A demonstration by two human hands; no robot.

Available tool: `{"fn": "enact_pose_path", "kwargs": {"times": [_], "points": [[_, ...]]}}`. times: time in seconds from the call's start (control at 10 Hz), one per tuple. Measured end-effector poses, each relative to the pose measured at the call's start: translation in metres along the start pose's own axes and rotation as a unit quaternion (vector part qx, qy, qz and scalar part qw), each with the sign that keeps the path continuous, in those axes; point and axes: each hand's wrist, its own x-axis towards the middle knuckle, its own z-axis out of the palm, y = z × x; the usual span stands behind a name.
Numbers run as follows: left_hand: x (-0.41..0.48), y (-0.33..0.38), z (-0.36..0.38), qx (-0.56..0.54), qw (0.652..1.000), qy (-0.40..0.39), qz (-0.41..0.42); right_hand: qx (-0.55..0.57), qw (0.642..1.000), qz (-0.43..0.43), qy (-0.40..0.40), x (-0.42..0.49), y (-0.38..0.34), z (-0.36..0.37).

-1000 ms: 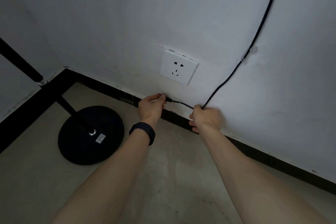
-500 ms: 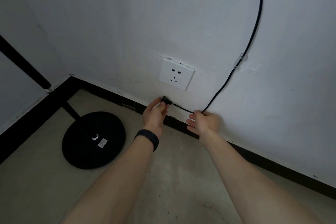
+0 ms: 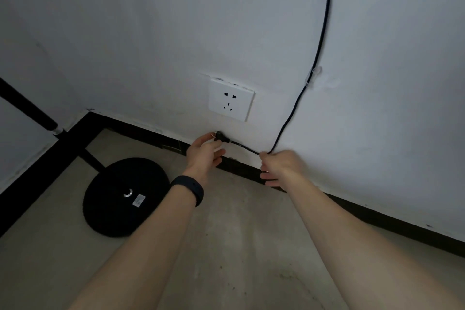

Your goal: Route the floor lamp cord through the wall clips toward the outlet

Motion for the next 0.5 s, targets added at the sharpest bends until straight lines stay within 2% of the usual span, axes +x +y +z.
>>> {"fn": "enact_pose_path", "kwargs": {"times": [0.2,0.5], "points": [[-0.001,0.002,-0.002,0.033,0.999,0.002,0.010,0.047,0.998,-0.009,-0.031,-0.005,-0.006,-0.005],[-0.001,-0.002,0.000,0.061,0.998,0.010,-0.007,-0.006,0.999,-0.032,-0.039,-0.019,-0.009,-0.019]]}}
